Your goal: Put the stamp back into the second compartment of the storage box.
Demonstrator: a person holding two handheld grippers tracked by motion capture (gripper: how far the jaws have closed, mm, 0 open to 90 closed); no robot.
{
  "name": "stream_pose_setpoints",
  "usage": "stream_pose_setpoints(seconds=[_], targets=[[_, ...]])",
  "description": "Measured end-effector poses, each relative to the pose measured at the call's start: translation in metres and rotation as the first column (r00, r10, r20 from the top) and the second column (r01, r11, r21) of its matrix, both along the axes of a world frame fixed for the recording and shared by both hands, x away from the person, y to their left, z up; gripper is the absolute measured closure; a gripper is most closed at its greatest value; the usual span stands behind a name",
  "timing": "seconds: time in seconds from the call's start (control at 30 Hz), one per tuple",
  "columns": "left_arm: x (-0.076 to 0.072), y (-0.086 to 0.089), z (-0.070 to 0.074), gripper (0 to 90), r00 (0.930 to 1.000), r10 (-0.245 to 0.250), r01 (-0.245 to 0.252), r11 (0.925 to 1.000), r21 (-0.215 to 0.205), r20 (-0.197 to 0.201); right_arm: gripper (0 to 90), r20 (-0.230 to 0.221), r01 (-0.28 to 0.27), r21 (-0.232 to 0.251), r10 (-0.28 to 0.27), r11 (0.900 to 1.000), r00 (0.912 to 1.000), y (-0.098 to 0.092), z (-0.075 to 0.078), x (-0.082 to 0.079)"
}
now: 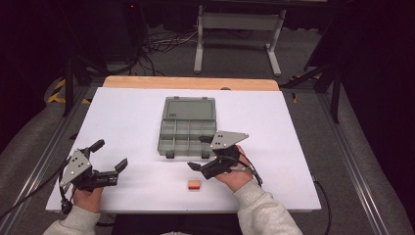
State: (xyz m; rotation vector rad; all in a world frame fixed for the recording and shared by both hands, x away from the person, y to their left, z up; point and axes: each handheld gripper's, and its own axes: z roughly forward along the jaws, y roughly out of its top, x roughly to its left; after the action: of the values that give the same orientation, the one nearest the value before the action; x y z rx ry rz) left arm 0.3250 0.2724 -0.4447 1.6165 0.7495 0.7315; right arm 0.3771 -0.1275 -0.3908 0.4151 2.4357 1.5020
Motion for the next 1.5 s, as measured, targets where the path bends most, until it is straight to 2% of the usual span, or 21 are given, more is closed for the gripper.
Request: stream_pose_setpoints(seconds=[0.27,0.43,0.5,0.57,0.6,0.77,1.07,1.13,1.3,1.33,1.5], targets=[[0.000,0.000,0.000,1.4,1.0000,-0.002,0.002,1.0000,0.003,0.000,12.6,-0.053,-0.049,-0.069,0.045,0.996,0.9976,0.005,0.001,0.002],[0.000,0.000,0.000,1.4,1.0000,0.000,0.000,1.0000,-0.001,-0.001,13.8,-0.085,-0.083,-0.135,0.072,0.987,0.9938,0.009,0.002,0.004],[0.000,0.000,0.000,1.4,1.0000,0.000,0.000,1.0000,-0.001,-0.001,14.5,-0.104,-0.103,-0.166,0.087,0.981,0.9907,0.011,0.002,0.005],[0.000,0.000,0.000,1.4,1.0000,0.000,0.000,1.0000,-0.001,-0.001,14.5,-0.109,-0.109,-0.176,0.091,0.978,0.9899,0.012,0.002,0.005],[0.000,0.000,0.000,1.4,1.0000,0.000,0.000,1.0000,-0.001,-0.001,14.5,-0.119,-0.126,-0.200,0.104,0.972,0.9874,0.013,0.002,0.005],[0.000,0.000,0.000,1.4,1.0000,-0.001,0.001,1.0000,0.002,-0.002,14.6,-0.153,-0.158,-0.252,0.122,0.955,0.9807,0.017,0.000,0.005],[0.000,0.000,0.000,1.4,1.0000,-0.002,0.002,1.0000,0.002,-0.002,14.6,-0.204,-0.211,-0.347,0.146,0.914,0.9679,0.025,-0.004,0.006],[0.000,0.000,0.000,1.4,1.0000,-0.002,0.002,1.0000,0.002,-0.002,14.7,-0.210,-0.223,-0.375,0.152,0.900,0.9659,0.027,-0.005,0.006],[0.000,0.000,0.000,1.4,1.0000,-0.005,0.005,1.0000,0.001,-0.004,15.0,-0.232,-0.246,-0.423,0.158,0.872,0.9598,0.031,-0.010,0.004],[0.001,0.000,0.000,1.4,1.0000,-0.006,0.006,1.0000,0.002,-0.005,15.1,-0.241,-0.255,-0.423,0.163,0.870,0.9566,0.031,-0.011,0.003],[0.000,0.000,0.000,1.4,1.0000,-0.006,0.006,1.0000,0.001,-0.005,15.4,-0.254,-0.268,-0.449,0.166,0.853,0.9529,0.034,-0.014,0.003]])
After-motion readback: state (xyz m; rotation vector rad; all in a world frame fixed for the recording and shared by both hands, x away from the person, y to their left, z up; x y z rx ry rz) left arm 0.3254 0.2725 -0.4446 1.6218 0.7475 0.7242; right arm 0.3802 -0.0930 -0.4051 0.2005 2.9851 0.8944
